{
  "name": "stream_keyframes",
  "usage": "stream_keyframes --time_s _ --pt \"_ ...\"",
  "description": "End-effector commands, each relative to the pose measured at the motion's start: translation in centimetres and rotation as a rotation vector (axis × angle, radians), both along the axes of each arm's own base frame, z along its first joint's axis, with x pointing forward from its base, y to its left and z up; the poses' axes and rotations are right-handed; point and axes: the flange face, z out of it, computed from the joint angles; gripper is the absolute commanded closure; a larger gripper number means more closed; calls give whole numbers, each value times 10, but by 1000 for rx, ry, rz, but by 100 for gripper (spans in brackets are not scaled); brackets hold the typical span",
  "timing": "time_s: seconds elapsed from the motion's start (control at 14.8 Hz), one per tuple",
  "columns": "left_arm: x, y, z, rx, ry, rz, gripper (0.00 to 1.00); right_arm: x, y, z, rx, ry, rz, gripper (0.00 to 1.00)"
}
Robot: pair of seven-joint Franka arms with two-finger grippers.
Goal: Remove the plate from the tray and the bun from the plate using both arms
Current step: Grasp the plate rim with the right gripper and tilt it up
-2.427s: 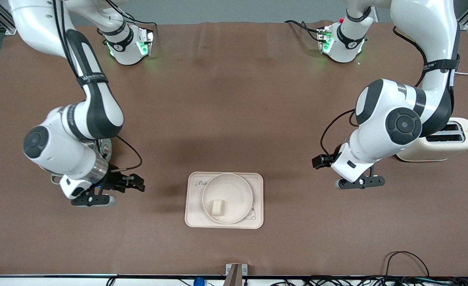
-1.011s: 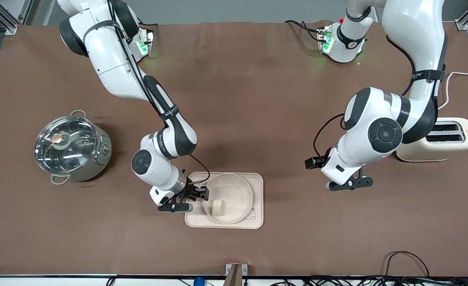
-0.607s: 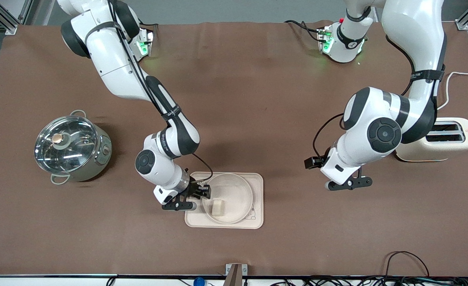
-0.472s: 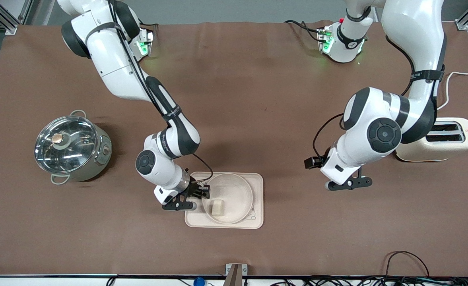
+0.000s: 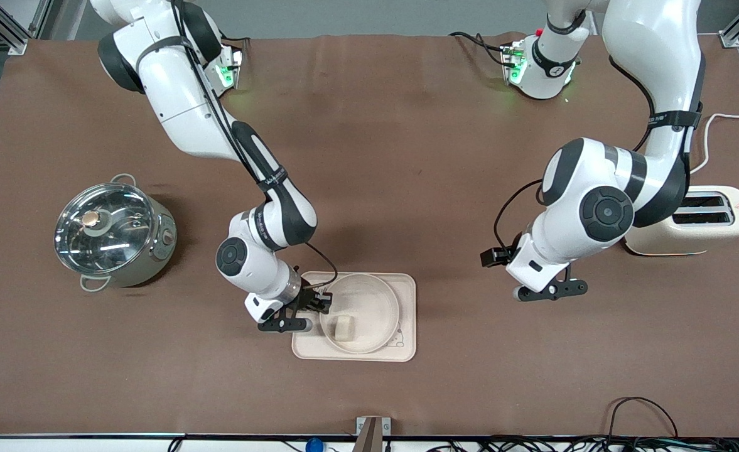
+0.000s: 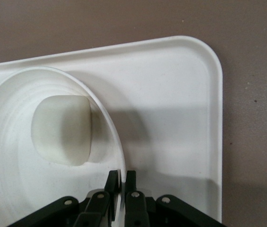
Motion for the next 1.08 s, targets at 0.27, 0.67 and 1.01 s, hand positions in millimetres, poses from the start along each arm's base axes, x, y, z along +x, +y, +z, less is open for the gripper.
stream_keyframes --time_s 0.27,0.67,1.01 --pt "1 0 3 17 -4 36 0 1 6 8 20 -6 5 99" --pt "2 1 2 18 -3 38 0 -5 21 56 106 3 4 99" --pt "-3 1 0 21 6 39 0 -55 55 60 154 102 11 100"
